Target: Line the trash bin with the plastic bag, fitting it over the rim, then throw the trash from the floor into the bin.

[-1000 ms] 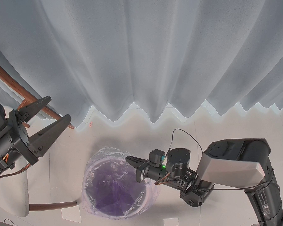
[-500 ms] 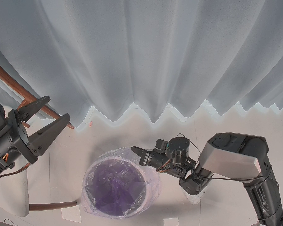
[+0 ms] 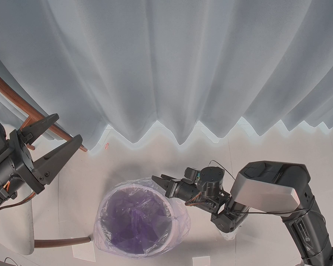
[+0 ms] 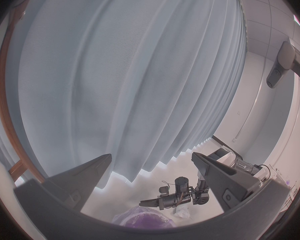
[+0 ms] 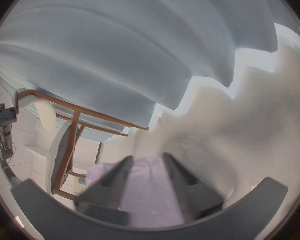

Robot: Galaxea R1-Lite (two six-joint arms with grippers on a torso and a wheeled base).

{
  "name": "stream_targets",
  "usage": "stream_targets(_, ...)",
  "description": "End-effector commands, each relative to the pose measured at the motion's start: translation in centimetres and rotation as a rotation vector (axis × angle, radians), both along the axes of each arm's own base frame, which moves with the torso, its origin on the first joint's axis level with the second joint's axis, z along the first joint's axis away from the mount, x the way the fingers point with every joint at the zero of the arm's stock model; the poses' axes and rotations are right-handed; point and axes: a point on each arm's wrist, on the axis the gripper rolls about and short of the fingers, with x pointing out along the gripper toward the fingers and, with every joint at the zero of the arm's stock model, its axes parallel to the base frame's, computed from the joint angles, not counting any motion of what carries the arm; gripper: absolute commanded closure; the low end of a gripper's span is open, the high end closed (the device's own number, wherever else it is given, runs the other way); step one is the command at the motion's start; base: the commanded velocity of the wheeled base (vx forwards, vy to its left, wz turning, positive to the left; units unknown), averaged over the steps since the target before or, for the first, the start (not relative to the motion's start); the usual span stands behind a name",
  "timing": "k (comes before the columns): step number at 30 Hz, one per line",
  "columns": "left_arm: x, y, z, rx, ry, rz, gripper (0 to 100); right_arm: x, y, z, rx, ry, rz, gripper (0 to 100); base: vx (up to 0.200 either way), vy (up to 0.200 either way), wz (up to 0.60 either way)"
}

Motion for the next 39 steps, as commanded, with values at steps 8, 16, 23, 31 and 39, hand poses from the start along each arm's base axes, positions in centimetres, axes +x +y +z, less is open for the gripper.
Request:
stream_targets(8,0.6,0.0,1.6,-0.025,-0.025,0.028,0,-4.7,-3.8,8.1,0.191,0.004,-0.008,0,0.0,0.0,0.0)
stream_targets(16,3.0,0.0,1.4,-0.07,0.114,0.084,0,-8.5,-7.6,12.5,0.157,-0.07,-0.073,0,-0.15,0.0,0.0)
stream_targets(23,3.7,-0.1,0.9,-0.106,0.189,0.172,0,-9.7,-9.4,13.9,0.139,-0.118,-0.142,0,-0.2,0.0,0.0)
stream_targets(31,4.7,-0.3,-0.3,-0.088,0.255,0.189,0,-10.2,-9.7,13.0,0.108,-0.081,-0.141,0,-0.2,0.0,0.0)
stream_targets(39,5.4,-0.8,-1.9,-0.089,0.338,0.176,0,-10.4,-9.8,13.4,0.117,-0.091,-0.139,0,-0.15,0.0,0.0)
